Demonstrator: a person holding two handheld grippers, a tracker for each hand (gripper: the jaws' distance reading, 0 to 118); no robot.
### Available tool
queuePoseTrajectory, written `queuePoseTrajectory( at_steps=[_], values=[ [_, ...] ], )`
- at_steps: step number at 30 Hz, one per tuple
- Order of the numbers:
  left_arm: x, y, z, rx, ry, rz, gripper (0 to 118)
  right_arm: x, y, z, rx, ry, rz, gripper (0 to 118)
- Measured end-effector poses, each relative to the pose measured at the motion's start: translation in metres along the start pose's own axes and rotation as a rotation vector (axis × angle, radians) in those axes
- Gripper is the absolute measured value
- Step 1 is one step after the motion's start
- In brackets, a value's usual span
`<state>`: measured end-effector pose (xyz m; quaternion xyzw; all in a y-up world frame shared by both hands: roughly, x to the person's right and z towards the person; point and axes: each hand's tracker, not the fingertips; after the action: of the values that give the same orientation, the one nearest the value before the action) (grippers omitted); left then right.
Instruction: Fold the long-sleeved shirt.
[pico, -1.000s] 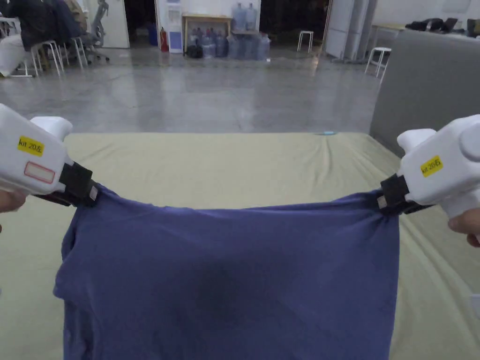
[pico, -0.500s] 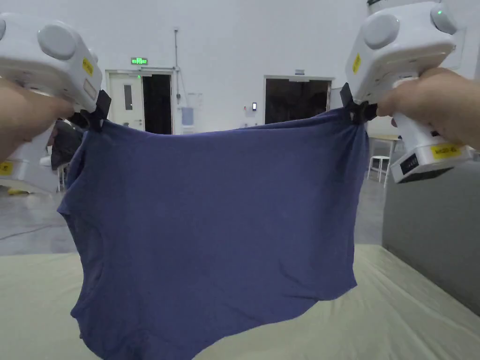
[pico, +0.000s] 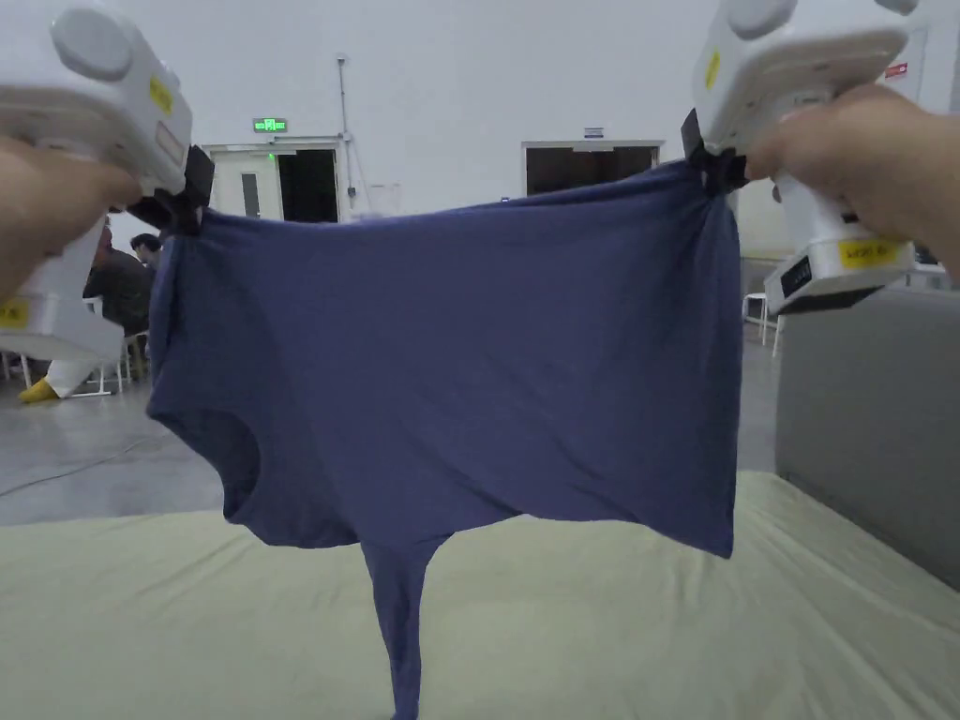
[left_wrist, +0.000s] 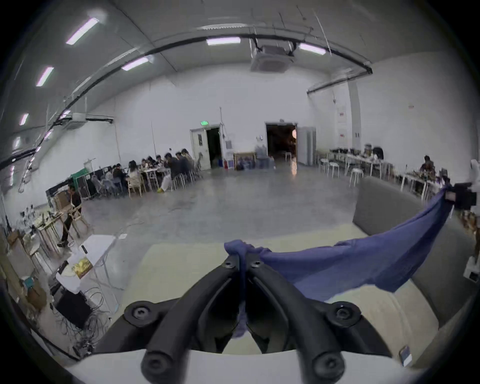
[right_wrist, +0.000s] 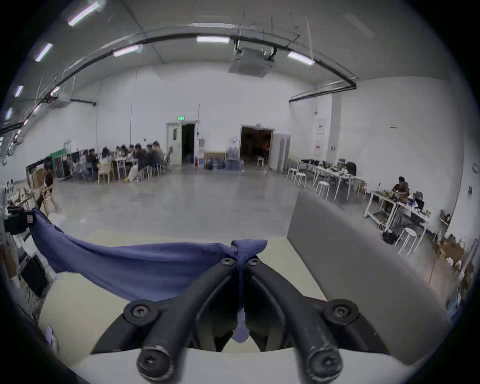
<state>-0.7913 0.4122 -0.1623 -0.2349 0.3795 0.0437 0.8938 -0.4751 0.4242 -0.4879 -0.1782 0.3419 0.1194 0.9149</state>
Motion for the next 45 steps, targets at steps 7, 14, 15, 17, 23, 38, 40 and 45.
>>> queuePoseTrajectory(
  at_steps=[7,14,15,17,23,38,40,45],
  values=[
    [0.035,-0.169,-0.079,-0.324,-0.084,-0.186,0,-0.017,-0.210,-0.085,-0.275,0.053,0.129,0],
    [0.048,-0.317,-0.056,-0.500,-0.216,-0.132,0,-0.005,-0.367,-0.058,-0.424,0.153,0.180,0],
    [0.043,-0.332,-0.039,-0.498,-0.245,-0.110,0,0.000,-0.381,-0.042,-0.444,0.185,0.191,0],
    [0.036,-0.358,-0.005,-0.474,-0.246,-0.076,0,0.011,-0.407,-0.012,-0.443,0.200,0.194,0],
    [0.037,-0.440,0.090,-0.482,-0.220,-0.201,0,0.027,-0.484,0.061,-0.519,0.282,0.202,0],
    [0.070,-0.617,0.189,-0.674,-0.250,-0.164,0,0.019,-0.642,0.155,-0.706,0.313,0.324,0],
    [0.073,-0.635,0.182,-0.733,-0.227,-0.161,0,0.018,-0.660,0.148,-0.754,0.319,0.314,0],
    [0.079,-0.675,0.170,-0.798,-0.225,-0.169,0,0.017,-0.684,0.143,-0.805,0.316,0.324,0]
  ],
)
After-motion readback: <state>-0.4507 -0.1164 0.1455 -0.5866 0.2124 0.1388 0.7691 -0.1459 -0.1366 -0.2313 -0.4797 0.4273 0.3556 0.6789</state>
